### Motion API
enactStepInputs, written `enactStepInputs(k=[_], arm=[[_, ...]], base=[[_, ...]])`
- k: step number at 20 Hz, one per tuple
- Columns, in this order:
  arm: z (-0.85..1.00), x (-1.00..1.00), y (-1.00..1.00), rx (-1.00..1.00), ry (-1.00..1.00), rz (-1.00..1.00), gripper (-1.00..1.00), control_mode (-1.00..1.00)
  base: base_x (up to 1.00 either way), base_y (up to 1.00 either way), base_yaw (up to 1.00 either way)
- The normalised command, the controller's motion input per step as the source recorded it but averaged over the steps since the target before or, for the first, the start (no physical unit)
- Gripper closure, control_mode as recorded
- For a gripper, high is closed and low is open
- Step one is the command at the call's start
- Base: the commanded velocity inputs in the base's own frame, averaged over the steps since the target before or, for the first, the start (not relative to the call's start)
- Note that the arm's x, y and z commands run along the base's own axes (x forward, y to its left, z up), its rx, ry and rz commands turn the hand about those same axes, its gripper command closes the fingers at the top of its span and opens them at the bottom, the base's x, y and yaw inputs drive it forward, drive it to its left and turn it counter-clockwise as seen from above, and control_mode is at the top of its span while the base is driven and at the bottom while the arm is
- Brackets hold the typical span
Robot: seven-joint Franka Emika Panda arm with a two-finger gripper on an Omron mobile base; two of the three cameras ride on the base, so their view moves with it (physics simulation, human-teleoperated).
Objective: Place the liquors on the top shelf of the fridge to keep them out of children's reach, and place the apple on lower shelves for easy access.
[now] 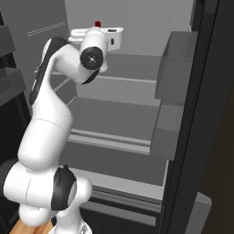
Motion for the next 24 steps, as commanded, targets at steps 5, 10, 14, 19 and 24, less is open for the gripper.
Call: enactStepInputs(k=[5,10,14,19,24], arm=[[-0.19,0.49,0.01,-0.04,0.00,0.00,1.00,-1.00],[-0.33,0.47,0.00,-0.04,0.00,0.00,1.00,-1.00],[-0.19,0.46,0.00,-0.01,0.00,0.00,1.00,-1.00],[0.00,0.50,0.00,0.00,-0.02,0.00,1.00,-1.00],[0.00,0.58,0.00,0.00,-0.03,0.00,1.00,-1.00]], base=[[0.00,0.00,0.00],[0.00,0.00,0.00],[0.00,0.00,0.00],[0.00,0.00,0.00],[0.00,0.00,0.00]])
